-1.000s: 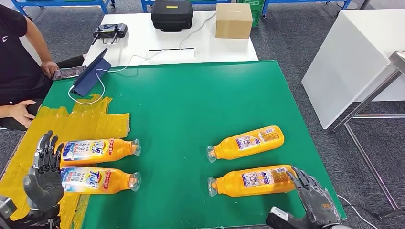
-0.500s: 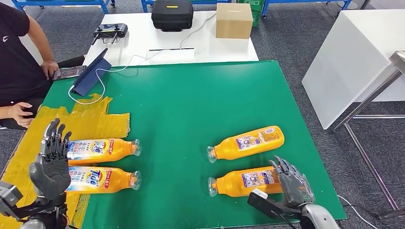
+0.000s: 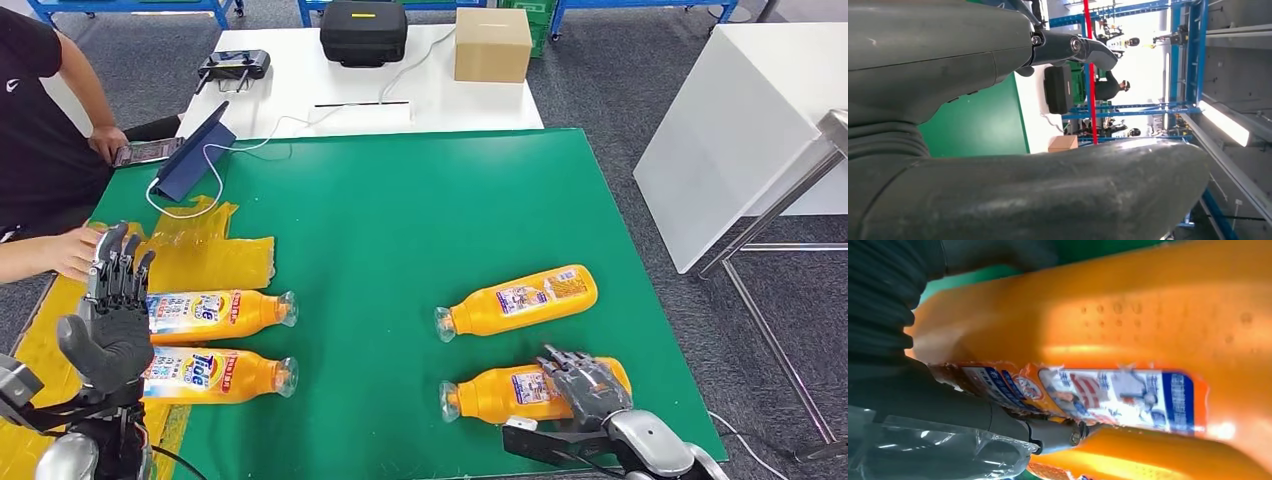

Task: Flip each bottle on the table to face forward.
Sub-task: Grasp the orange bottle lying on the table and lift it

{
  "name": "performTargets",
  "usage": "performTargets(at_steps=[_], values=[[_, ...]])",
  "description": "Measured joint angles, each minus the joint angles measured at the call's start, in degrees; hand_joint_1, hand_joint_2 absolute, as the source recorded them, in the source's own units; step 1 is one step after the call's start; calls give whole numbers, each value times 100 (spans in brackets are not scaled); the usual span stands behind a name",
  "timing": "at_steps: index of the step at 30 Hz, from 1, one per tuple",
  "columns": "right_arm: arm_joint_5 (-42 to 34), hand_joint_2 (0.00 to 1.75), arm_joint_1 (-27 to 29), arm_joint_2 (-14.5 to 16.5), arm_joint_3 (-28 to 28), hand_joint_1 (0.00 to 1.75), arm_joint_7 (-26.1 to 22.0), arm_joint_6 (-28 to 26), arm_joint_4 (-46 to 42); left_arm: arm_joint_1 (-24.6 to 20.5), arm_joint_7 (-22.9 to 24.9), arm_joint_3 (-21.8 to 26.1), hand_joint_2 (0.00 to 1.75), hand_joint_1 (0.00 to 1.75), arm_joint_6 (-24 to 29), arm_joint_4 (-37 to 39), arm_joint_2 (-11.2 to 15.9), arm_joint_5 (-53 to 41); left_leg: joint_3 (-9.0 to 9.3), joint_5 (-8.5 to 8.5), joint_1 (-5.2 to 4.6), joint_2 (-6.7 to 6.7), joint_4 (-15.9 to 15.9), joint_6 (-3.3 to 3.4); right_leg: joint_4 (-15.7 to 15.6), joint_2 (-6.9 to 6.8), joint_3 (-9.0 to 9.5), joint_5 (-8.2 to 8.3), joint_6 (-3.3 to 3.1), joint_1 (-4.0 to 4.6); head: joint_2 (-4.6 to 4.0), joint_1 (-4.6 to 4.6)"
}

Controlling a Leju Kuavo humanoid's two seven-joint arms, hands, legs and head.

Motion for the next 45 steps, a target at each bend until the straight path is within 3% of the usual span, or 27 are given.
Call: performTargets(at_steps=[8,12,15,19,22,26,28,41,45], values=[[-164,175,-61,-455,309,175,305,-97,-109,-27,28,5,0,0,-13,117,40,138,7,0,0,0,0,0,-1,0,9,0,0,0,-1,-1],[-198,175,-56,-498,341,175,408,-258,-145,-14,38,11,0,0,-13,142,45,163,8,0,0,0,0,0,0,0,12,0,0,0,-1,-1],[-239,175,0,-305,253,175,399,-708,-204,62,112,16,0,0,-34,140,43,291,1,0,2,3,-1,0,1,3,13,0,0,1,-1,0],[-417,175,163,190,12,175,140,-1454,-358,283,182,43,175,0,-189,120,20,648,-10,-2,4,18,-3,-1,2,15,-1,0,0,1,-1,-3],[-464,175,195,276,-21,175,82,-1556,-425,340,181,51,175,0,-237,117,6,726,-12,-2,5,20,-3,-1,2,16,-6,0,0,1,-1,-4],[-1365,175,264,984,-424,175,-336,-1617,-1295,825,561,25,175,0,-850,10,-182,1440,-23,1,11,16,-3,-4,2,13,-21,0,-1,13,-1,-2],[-1578,175,225,1180,-539,175,-395,-1486,-1555,973,700,-97,175,0,-963,-58,-236,1539,-25,1,11,16,-3,-4,2,12,-20,0,-1,12,0,-2],[-1801,175,-85,1658,-470,175,-355,-1297,-1757,1229,743,-1018,175,0,-850,-411,-278,1467,-32,0,6,12,-2,-2,2,10,-19,0,-1,3,-1,-2],[-1916,175,-186,1752,-393,175,-315,-1284,-1727,1264,509,-1232,175,0,-650,-537,-233,1028,-34,1,9,13,-3,-3,3,10,-20,0,-1,5,1,-2]])
